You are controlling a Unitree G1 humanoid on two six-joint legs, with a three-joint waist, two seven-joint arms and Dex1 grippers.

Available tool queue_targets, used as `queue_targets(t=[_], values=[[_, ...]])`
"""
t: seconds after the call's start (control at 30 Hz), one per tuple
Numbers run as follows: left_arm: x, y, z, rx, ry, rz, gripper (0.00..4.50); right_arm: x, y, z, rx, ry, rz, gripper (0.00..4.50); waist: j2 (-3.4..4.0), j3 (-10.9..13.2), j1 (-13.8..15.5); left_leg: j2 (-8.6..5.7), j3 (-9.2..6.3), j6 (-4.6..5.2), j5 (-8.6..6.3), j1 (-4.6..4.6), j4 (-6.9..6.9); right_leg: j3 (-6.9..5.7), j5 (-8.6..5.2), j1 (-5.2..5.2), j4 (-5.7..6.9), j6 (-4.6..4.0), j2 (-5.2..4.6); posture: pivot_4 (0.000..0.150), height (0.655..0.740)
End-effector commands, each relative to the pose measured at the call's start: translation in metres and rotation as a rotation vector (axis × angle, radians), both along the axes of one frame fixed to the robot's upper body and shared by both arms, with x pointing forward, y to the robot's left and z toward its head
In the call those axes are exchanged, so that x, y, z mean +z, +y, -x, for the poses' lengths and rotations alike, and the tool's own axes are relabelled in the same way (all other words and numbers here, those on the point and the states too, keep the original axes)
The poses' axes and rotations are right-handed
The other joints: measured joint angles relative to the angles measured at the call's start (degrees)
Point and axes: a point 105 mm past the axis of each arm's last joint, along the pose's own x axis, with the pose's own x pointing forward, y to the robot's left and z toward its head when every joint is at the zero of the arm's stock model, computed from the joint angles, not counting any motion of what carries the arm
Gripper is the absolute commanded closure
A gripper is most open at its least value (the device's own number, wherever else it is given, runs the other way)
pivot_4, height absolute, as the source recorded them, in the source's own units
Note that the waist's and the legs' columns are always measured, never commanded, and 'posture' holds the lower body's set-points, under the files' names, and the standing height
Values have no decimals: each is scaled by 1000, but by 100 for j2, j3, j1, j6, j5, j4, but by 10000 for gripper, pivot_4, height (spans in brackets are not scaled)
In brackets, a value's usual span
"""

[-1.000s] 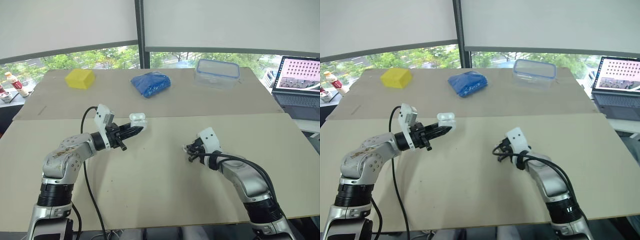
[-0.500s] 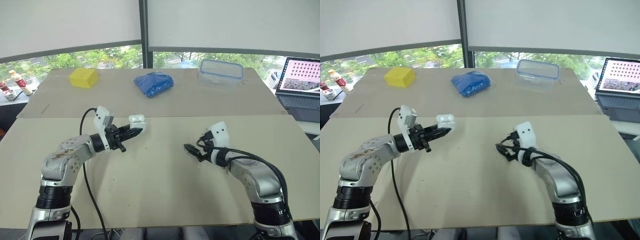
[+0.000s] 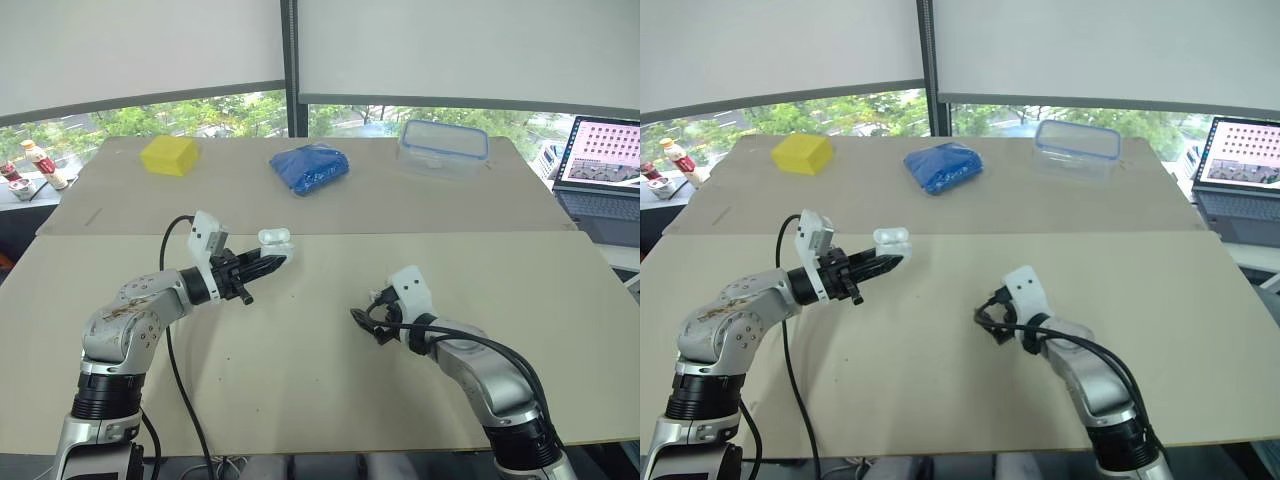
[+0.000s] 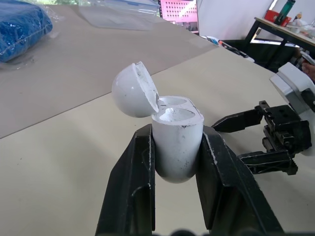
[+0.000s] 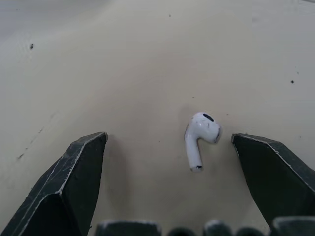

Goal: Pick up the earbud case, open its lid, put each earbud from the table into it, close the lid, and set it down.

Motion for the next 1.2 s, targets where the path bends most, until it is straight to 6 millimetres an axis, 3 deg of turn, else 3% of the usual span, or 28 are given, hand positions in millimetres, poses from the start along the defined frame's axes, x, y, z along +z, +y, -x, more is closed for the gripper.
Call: queue_targets(t=[0.03, 0.23, 0.43, 0.63, 0.8, 0.97, 1.1, 1.2], values=[[13, -5, 4, -24, -51, 3, 38862, -3, -4, -9, -45, -19, -2, 2584, 0, 0, -11, 0, 0, 0, 0, 2, 0, 0, 0, 2, 0, 0, 0, 1500, 7400], [14, -4, 4, -18, -53, 2, 38862, -8, -20, -15, -128, -8, -12, 22226, 0, 0, -11, 1, -1, 0, 0, 11, -1, 0, 0, 9, 0, 0, 1, 1500, 7400], [13, -5, 4, -12, -53, 8, 38862, -9, -19, -15, -117, -10, -19, 41620, 0, 0, -12, 1, -1, 0, 0, 12, -1, 0, 0, 10, 0, 0, 1, 1500, 7400], [11, -6, 2, -2, -53, 15, 38862, -3, -48, -9, -56, -21, 43, 41718, 0, 0, 41, -2, -1, 0, 0, 10, -1, -1, 0, 11, -2, 0, -2, 1500, 7400], [5, -7, 1, 1, -46, 22, 38862, 39, -108, 4, 250, -16, 345, 41718, 15, 10, 105, -19, 4, 21, -12, 6, 6, -6, -2, 29, -31, 20, -26, 1500, 7400], [-1, -8, -2, 12, -45, 37, 38862, 51, -164, 21, 420, 134, 588, 41718, 17, 12, 20, 4, 6, 26, -15, 48, -4, -14, 0, 91, -82, 21, -2, 1500, 7400], [-5, -11, 0, 9, -44, 41, 38862, 45, -187, 35, 529, 260, 678, 41718, 17, 12, -29, 19, 16, 26, -15, 57, -9, -6, -1, 91, -81, 20, 4, 1500, 7400], [-8, -11, 2, 16, -39, 44, 38862, 26, -200, 45, 583, 343, 709, 41718, 17, 13, -12, 26, 18, 26, -15, 56, -8, -4, 0, 90, -80, 20, 3, 1500, 7400]])
